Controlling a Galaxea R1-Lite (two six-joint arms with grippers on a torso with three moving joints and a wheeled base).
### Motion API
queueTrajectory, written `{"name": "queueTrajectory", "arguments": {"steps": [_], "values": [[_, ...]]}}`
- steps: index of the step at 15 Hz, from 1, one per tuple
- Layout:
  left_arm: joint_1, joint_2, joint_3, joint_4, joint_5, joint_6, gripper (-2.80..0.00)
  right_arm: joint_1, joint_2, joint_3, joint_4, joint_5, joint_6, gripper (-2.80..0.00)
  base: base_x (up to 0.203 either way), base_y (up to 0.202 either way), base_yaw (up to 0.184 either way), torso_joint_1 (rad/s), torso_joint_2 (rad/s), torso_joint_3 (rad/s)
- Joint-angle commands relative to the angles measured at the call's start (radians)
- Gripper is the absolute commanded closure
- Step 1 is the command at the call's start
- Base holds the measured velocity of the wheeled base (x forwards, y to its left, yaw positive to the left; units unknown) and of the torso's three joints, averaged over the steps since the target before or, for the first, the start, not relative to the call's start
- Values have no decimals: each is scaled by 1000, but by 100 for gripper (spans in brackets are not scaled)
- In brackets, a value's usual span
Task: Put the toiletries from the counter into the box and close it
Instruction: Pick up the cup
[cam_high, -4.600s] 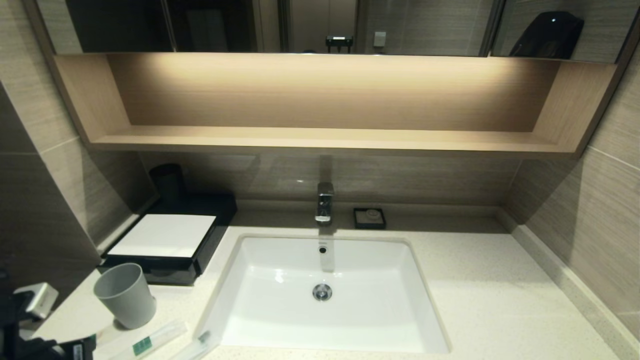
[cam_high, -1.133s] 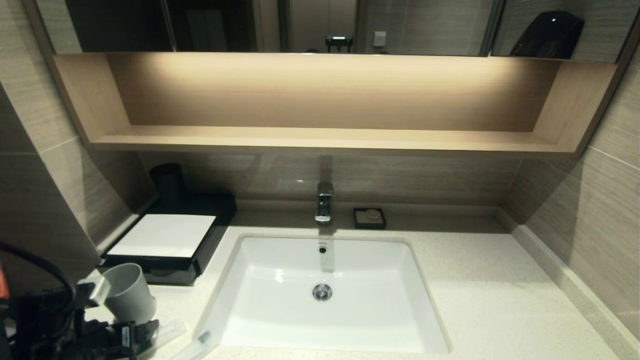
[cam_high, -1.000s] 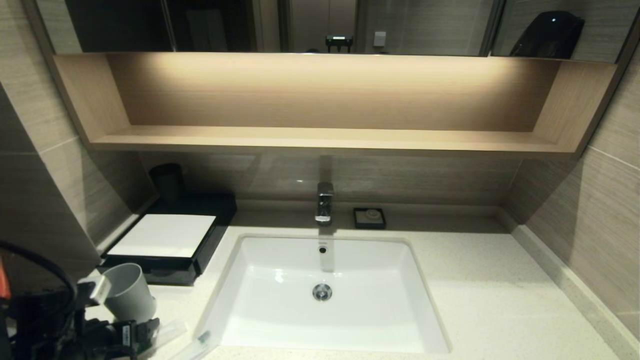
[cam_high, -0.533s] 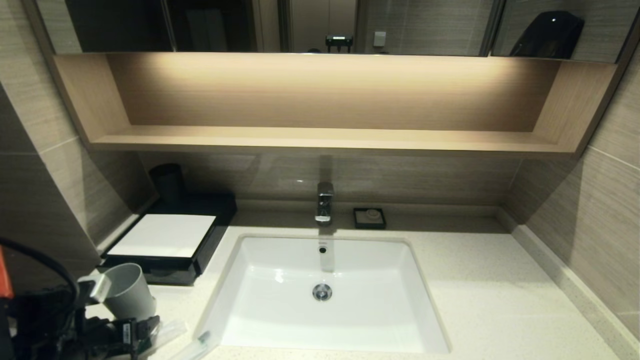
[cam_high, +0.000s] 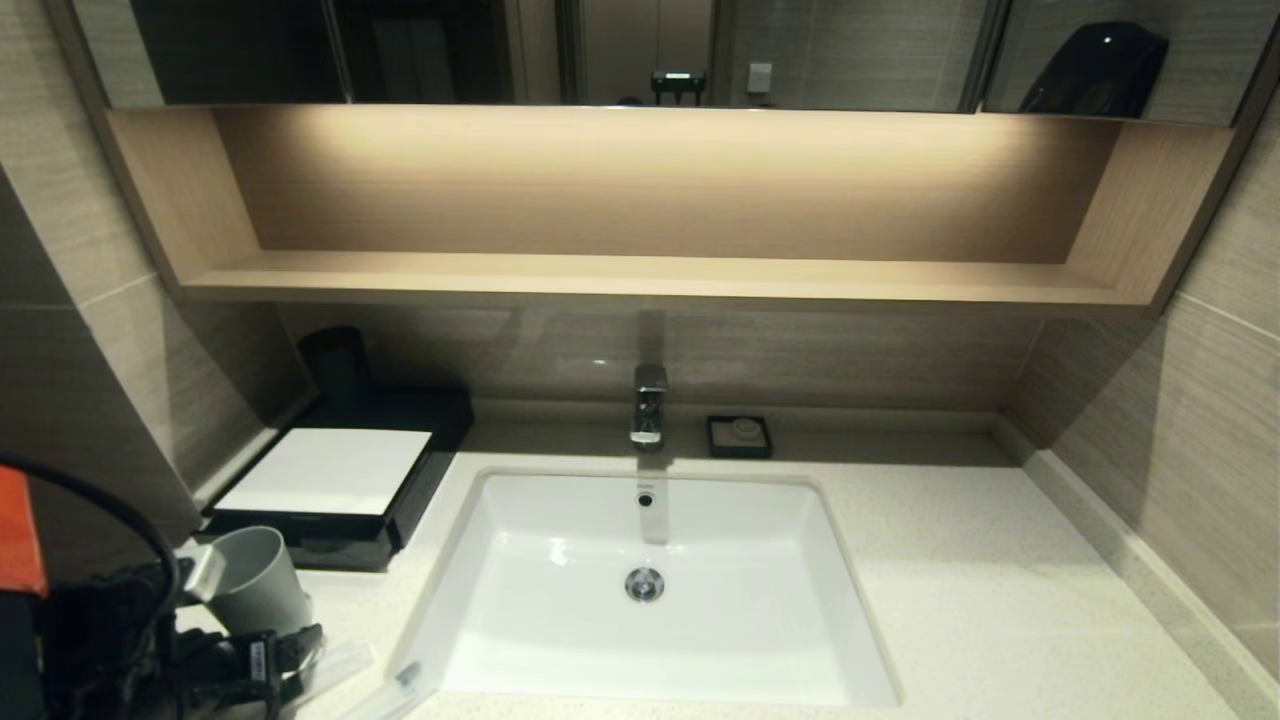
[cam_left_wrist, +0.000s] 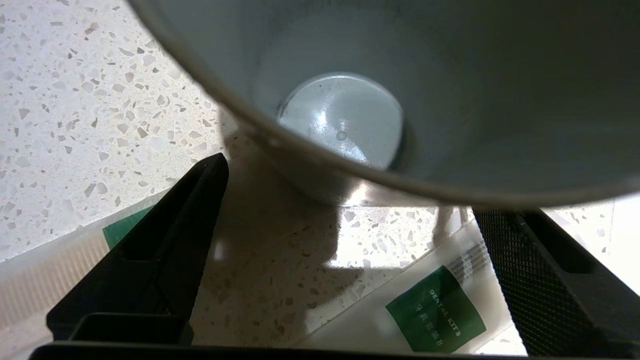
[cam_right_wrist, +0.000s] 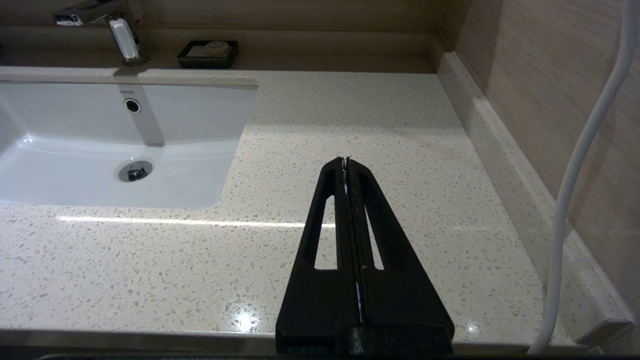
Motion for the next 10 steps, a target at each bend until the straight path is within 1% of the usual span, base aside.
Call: {"name": "queueTrajectory", "arguments": {"steps": [1,6,10], "values": [[0,15,0,-18,-1,-1,-280,0,0,0,0,0,0,0,0,0,0,0,0,0],[0,73,1,-117,1,-1,-280,0,0,0,0,0,0,0,0,0,0,0,0,0],[-1,89,0,-124,0,-1,-280,0,0,0,0,0,0,0,0,0,0,0,0,0]]}}
